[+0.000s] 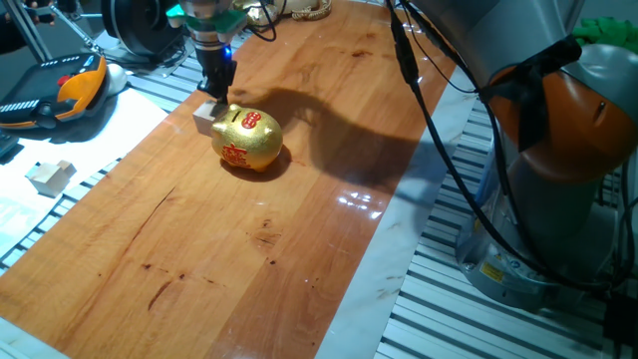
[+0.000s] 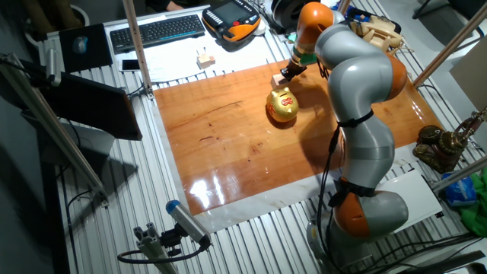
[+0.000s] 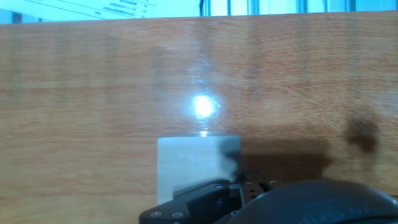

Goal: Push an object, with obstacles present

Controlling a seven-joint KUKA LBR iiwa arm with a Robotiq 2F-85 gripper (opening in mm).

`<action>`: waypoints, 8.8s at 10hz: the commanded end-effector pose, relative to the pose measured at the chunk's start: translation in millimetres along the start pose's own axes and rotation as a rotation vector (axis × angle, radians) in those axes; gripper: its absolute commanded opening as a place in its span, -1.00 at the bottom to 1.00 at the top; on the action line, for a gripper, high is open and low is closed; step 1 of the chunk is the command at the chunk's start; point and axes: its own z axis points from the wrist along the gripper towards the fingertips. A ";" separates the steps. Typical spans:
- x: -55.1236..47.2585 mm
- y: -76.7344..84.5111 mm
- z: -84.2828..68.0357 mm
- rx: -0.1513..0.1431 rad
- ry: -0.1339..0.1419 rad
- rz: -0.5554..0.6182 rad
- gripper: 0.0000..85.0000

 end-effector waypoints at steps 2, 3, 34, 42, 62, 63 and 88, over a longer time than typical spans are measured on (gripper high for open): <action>-1.1 4.0 0.4 0.000 0.001 -0.012 -1.00; -1.2 6.0 0.8 0.000 0.001 -0.016 -1.00; 8.1 50.6 7.0 -0.009 0.053 -0.122 -1.00; 9.1 49.6 7.7 0.035 0.004 -0.066 -1.00; -9.6 88.6 14.8 0.021 -0.040 -0.006 -1.00; -10.4 91.6 14.3 0.021 -0.040 -0.003 -1.00; 6.4 172.4 11.4 0.021 -0.024 0.076 -1.00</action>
